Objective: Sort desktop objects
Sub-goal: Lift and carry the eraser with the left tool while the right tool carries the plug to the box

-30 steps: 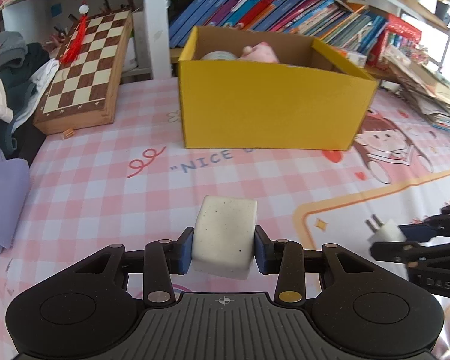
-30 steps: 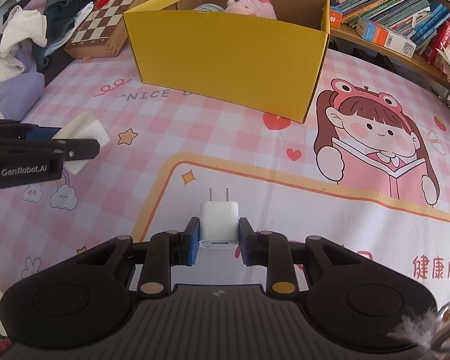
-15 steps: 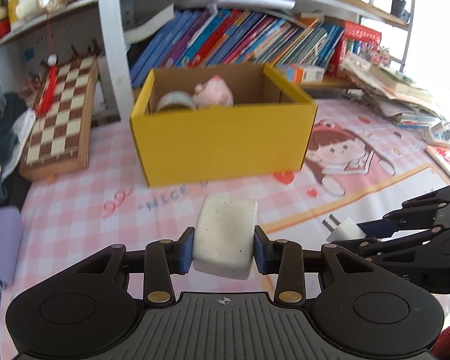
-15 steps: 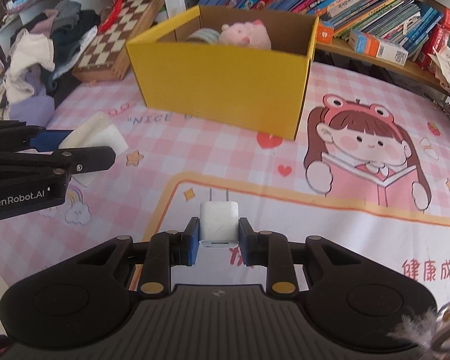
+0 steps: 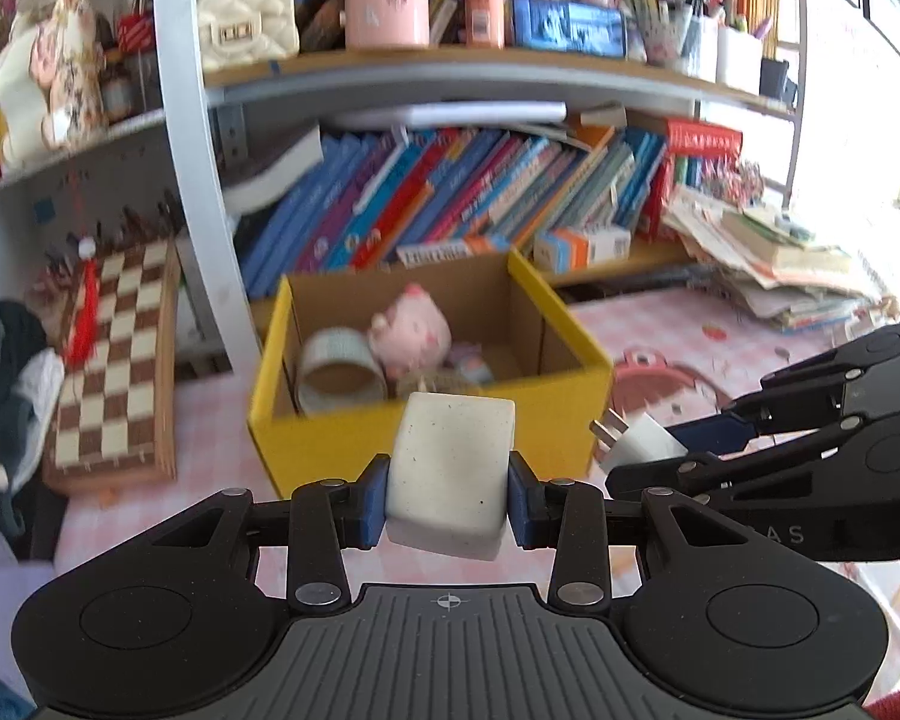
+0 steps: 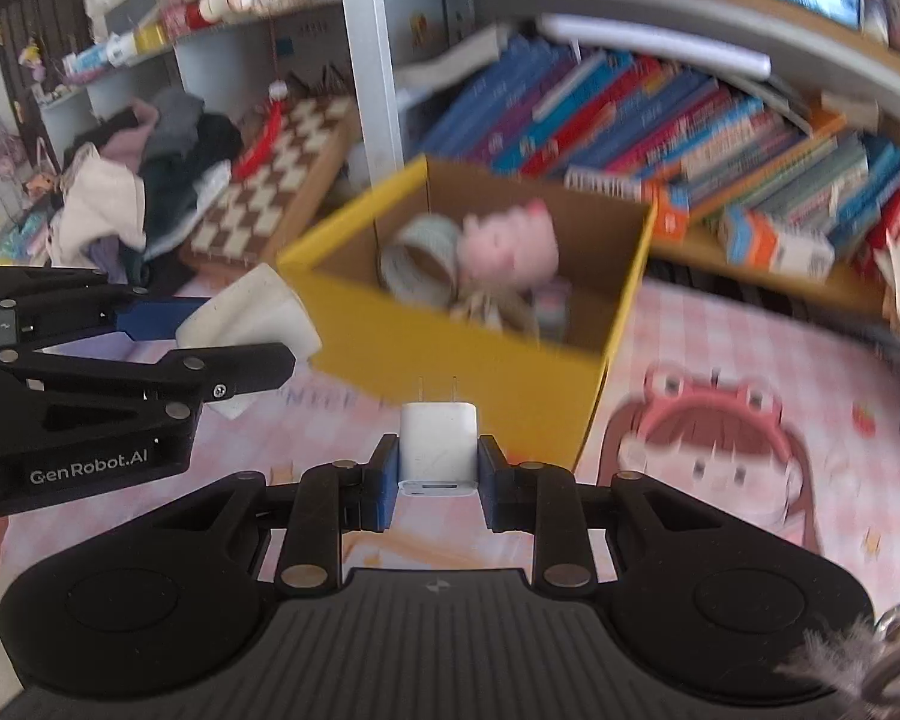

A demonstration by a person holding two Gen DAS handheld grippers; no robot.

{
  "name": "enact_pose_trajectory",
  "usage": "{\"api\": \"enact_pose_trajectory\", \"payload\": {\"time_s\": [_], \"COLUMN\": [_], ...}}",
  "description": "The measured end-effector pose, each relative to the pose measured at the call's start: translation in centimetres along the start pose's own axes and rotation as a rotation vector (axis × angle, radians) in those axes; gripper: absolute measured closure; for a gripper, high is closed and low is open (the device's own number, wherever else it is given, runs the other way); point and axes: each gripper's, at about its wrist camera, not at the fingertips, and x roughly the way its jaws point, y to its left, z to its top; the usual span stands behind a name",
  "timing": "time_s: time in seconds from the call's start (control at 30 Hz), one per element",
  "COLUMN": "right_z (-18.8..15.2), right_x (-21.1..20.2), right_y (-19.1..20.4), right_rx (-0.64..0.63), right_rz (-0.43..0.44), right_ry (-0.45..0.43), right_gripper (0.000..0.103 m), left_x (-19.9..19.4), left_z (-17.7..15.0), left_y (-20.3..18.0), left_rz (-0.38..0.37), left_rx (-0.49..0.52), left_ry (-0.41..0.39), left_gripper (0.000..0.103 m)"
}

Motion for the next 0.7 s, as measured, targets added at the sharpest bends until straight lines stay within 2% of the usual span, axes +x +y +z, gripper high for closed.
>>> {"api": "enact_pose_trajectory", "payload": {"time_s": [0.2,0.37,0.7], "right_z": [4.3,7.1,9.2], "right_x": [0.6,2.2,7.6], "right_y": [-1.4,-2.0,-2.4], "right_rx": [-0.066,-0.129,-0.213], "right_rz": [0.003,-0.016,0.003], "right_ry": [-0.058,-0.076,0.002], "right_gripper": [0.078,0.078,0.078], "left_x": [1.0,2.6,7.1], "left_z": [3.4,5.3,6.5], "left_y": [1.1,2.0,3.5], "left_rz": [0.045,0.086,0.116], "left_rx": [0.002,0.007,0.006], "left_ry": [-0.056,-0.065,0.002], "left_gripper": [0.066,0.066,0.066]}}
